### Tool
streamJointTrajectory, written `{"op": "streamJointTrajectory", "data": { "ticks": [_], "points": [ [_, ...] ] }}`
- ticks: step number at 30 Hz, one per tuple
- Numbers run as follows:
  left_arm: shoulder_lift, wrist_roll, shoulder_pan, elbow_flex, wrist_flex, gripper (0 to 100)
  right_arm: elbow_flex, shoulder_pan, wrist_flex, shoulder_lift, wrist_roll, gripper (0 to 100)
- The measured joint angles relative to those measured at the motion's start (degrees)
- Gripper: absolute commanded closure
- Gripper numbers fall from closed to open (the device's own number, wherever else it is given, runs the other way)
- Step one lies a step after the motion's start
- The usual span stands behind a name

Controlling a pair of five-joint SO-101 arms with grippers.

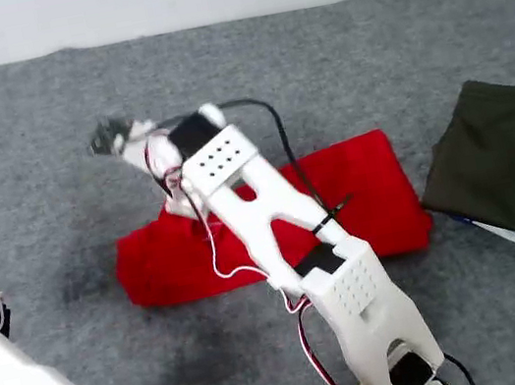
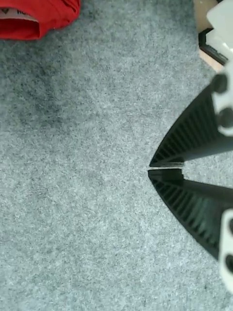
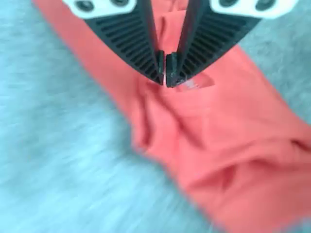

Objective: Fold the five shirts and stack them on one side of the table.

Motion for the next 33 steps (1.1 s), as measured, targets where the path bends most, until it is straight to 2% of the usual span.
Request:
{"op": "streamJointTrajectory", "data": {
  "ticks": [6,11,18,22,26,33],
  "points": [
    [0.0,-0.3,0.0,0.0,0.0,98,-4.5,-0.5,3.8,2.8,-0.1,98.9],
    [0.0,-0.3,0.0,0.0,0.0,98,-4.6,-5.0,6.5,2.8,-2.1,98.7],
    [0.0,-0.3,0.0,0.0,0.0,98,2.0,-9.1,6.6,2.8,-3.6,98.9],
    [0.0,-0.3,0.0,0.0,0.0,98,2.3,-7.2,5.6,4.1,1.0,98.7],
    [0.0,-0.3,0.0,0.0,0.0,98,2.3,-2.0,-2.0,5.8,6.9,98.9],
    [0.0,-0.3,0.0,0.0,0.0,98,2.3,0.4,-18.0,7.7,8.1,98.9]
  ]
}}
